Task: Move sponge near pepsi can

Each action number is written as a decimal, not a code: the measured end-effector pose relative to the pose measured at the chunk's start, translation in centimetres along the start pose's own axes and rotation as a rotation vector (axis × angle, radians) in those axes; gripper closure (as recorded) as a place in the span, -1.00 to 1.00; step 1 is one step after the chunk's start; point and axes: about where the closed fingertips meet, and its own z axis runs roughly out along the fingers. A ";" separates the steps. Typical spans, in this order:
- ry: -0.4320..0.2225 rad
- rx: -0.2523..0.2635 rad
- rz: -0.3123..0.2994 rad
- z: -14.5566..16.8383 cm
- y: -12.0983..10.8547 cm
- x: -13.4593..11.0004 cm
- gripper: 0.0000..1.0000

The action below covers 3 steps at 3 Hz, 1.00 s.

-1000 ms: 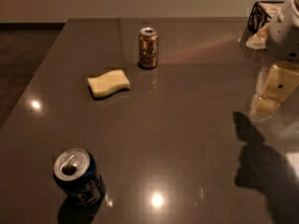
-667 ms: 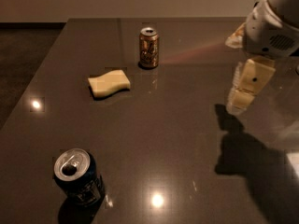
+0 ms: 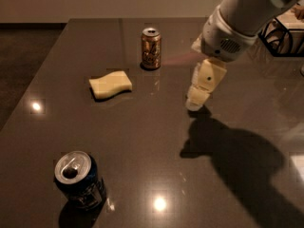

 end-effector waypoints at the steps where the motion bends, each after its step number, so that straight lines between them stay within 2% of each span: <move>1: -0.034 -0.013 0.016 2.7 -0.8 -2.3 -1.00; 3: -0.100 -0.060 0.016 8.7 -0.3 -7.8 -1.00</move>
Offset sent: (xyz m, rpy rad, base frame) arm 0.0313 0.1161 -0.0464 0.1567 0.0569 0.0312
